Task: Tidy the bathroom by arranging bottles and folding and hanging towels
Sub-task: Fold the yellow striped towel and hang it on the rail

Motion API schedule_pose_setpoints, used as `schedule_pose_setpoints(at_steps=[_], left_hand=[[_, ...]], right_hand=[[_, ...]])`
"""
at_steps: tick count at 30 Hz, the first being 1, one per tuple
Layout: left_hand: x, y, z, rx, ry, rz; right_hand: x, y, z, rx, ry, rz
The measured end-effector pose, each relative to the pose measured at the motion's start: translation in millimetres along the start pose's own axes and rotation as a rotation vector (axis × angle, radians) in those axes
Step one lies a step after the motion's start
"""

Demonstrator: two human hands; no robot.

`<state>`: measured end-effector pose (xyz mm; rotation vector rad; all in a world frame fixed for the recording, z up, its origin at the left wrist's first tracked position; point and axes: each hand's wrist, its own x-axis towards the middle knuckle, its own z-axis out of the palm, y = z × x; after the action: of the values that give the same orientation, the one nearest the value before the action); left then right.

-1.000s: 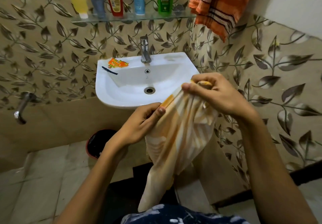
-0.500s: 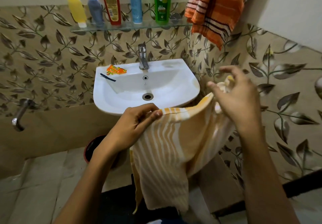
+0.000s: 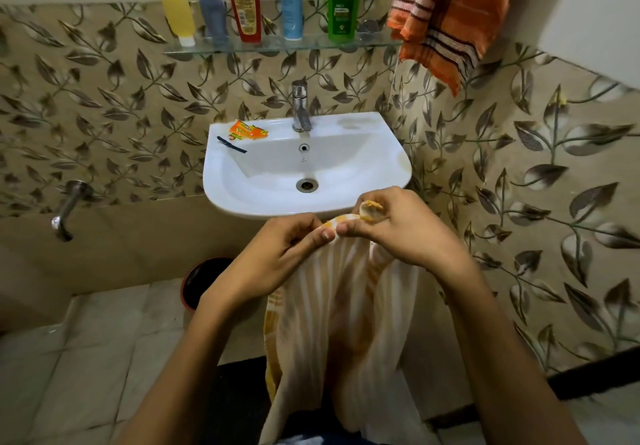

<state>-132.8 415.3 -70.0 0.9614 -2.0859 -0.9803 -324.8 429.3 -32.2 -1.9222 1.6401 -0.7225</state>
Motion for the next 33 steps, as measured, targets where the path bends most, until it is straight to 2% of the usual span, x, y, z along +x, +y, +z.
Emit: schedule_pose_setpoints(at_steps=[5,10,13,19,23,25,27,29,31,33], left_hand=[[-8.0,-10.7,-3.4,0.044,0.04,-0.035],[-15.0,-24.2,-13.1,0.071,0.005,-0.094],[-20.1,-24.4,-17.8,0.173,0.089,-0.058],[-21.8,-14.4,-13.4,0.465,0.38,0.101],[-25.6,-7.0,-8.2,0.43,0.469,0.126],[-26.2,-3.8,-4.2,0.351,0.475,0.109],[-24.8,-2.3,-1.7,0.299,0.444,0.105],[-22.6,-2.1,-1.1,0.257,0.394,0.115],[-21.7,-2.6,-0.7,0.223,0.351,0.144],[-22.9,-5.7,0.0,0.183,0.327,0.168]], right_hand=[[5.1,8.9,0.1,0.1,0.393,0.113],[8.1,22.3,-2.9,0.014,0.76,0.211],[7.9,28.9,-8.7,-0.032,0.88,0.274],[0.2,29.3,0.2,-0.095,0.792,0.321],[-7.9,24.6,0.8,-0.046,0.69,0.288],[-13.6,16.7,1.6,0.076,0.534,0.206],[-17.3,1.2,5.1,0.22,0.272,0.061],[-16.2,-11.5,14.8,0.225,0.041,-0.06],[-12.0,-20.3,25.0,0.137,-0.075,-0.117],[-9.2,-23.7,30.2,0.079,-0.057,-0.175]])
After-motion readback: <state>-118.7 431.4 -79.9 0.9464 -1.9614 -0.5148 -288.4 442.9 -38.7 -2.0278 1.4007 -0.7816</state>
